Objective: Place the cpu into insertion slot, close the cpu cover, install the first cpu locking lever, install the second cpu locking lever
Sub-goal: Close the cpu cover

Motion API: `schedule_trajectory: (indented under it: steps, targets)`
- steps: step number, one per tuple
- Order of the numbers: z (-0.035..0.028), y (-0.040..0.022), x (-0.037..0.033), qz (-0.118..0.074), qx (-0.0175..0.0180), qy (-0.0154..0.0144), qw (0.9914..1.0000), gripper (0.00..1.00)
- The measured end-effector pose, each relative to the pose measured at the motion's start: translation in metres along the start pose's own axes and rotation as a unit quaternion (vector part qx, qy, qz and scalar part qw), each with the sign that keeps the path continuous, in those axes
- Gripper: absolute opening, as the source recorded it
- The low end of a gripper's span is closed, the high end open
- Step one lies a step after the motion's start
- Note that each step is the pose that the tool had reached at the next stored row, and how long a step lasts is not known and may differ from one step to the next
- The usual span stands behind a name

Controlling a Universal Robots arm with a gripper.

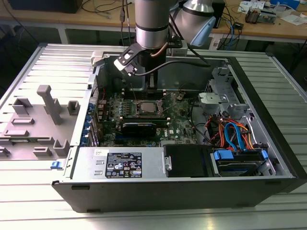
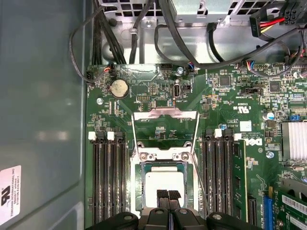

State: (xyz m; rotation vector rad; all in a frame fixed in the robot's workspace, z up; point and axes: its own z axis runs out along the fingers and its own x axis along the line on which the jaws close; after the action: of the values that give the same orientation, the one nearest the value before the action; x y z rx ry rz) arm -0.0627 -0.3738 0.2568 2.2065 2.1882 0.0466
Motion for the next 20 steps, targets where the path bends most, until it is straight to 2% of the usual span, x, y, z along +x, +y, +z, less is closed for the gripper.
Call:
schedule_trajectory:
  steps: [1, 2, 9, 10, 12, 15, 20]
  targets:
    - [0.0, 0.0018, 0.0, 0.0, 0.0018, -0.0001, 1.0, 0.11]
    - [0.0, 0.0021, 0.0, 0.0, 0.0021, -0.0001, 1.0, 0.11]
    - [0.0001, 0.003, 0.0, 0.0, 0.0021, -0.0001, 1.0, 0.11]
    - [0.0002, 0.0045, 0.0001, 0.0, 0.0023, -0.0001, 1.0, 0.11]
    - [0.0005, 0.012, 0.0001, 0.0, 0.0035, -0.0001, 0.99999, 0.11]
    - [0.0008, 0.018, 0.0001, 0.0, 0.0044, -0.0001, 0.99999, 0.11]
    - [0.0007, 0.0185, 0.0002, 0.0, 0.0044, -0.0001, 0.99999, 0.11]
